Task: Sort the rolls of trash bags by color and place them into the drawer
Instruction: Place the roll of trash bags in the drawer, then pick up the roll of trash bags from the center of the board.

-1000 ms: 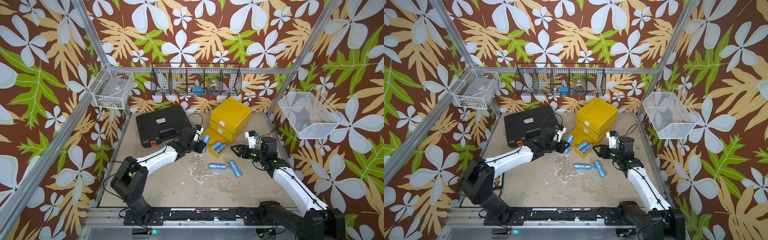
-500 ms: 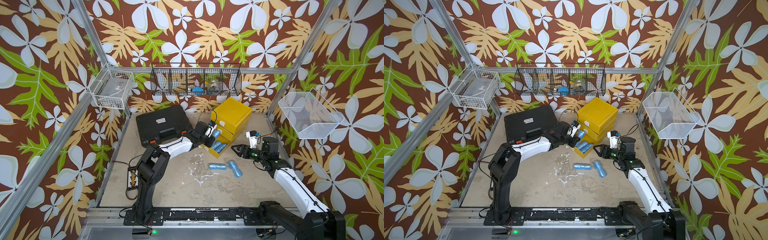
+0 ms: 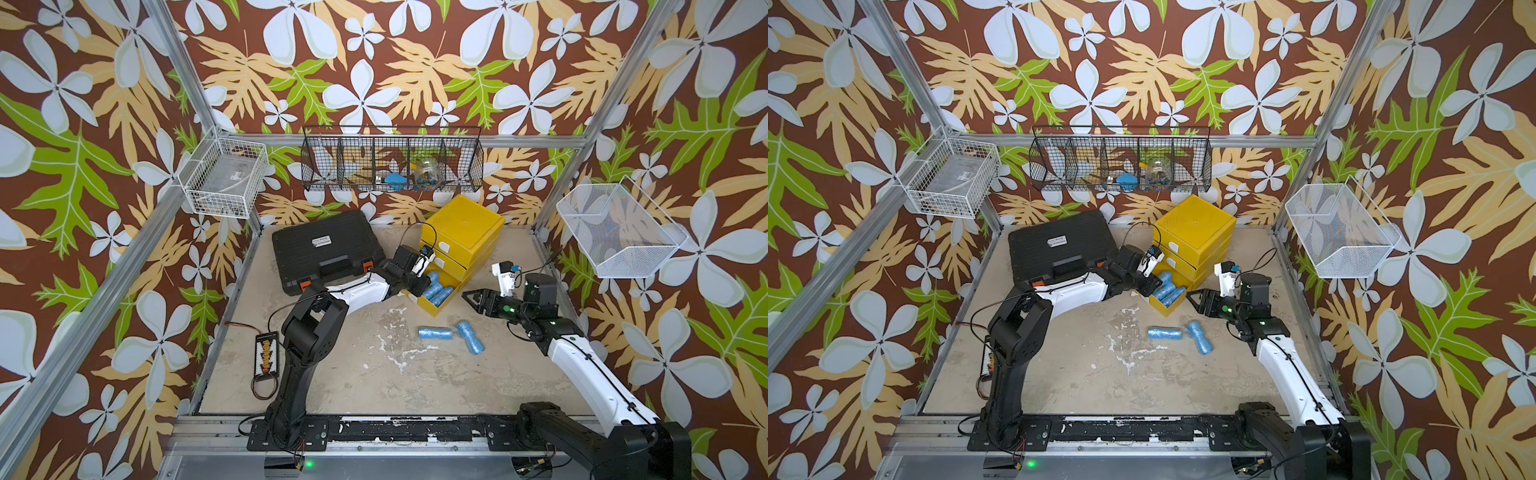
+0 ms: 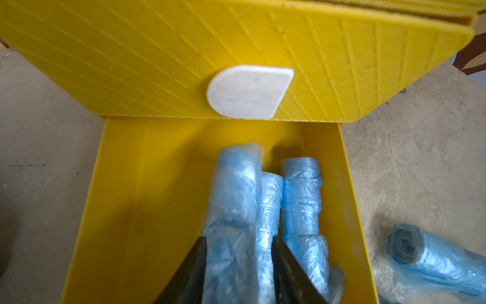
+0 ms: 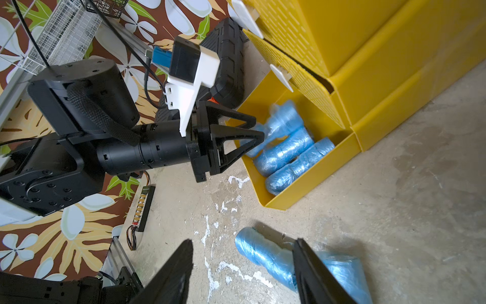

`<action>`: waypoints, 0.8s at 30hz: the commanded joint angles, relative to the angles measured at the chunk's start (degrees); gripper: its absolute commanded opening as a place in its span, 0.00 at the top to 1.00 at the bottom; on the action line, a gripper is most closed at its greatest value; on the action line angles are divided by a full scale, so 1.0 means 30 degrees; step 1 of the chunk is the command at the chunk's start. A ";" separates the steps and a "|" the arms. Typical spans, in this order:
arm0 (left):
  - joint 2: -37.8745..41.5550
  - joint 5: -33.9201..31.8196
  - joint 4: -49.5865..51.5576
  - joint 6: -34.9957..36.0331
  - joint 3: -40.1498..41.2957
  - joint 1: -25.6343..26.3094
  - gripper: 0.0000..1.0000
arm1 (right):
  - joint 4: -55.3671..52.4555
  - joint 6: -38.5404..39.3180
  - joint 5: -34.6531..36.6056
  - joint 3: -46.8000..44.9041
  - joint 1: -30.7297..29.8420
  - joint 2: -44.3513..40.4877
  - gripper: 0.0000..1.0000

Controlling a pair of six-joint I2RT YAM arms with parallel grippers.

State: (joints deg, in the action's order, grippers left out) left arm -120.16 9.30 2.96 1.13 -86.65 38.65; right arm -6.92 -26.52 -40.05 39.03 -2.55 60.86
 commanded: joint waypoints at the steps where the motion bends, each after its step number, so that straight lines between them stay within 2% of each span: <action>1: 0.0432 0.0126 -0.0168 -0.0175 0.0396 0.0066 0.54 | 0.0080 0.0081 0.0050 0.0154 -0.0017 -0.0085 0.37; 7: 0.1710 0.0259 -0.0718 -0.0942 0.0993 0.0064 0.53 | -0.0071 0.0218 0.0272 0.0148 -0.0002 -0.0101 0.37; 12: 0.3028 0.0366 -0.0657 -0.2251 0.1407 0.0065 0.53 | -0.0863 0.1035 0.1450 0.0342 -0.0030 -0.0030 0.37; 18: 0.5080 0.1216 -0.0755 -0.5833 0.2987 0.0035 0.53 | -0.2419 0.2245 0.3808 0.0546 -0.0110 0.1014 0.42; 24: 0.7680 0.3145 -0.3503 -0.9941 0.7232 -0.0067 0.50 | -0.3047 0.2784 0.6135 0.0041 -0.1418 0.1924 0.42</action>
State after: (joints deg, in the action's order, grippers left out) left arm -99.15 14.59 -2.48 -20.58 -68.69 38.72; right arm -14.28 -20.03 -26.57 39.46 -5.26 65.98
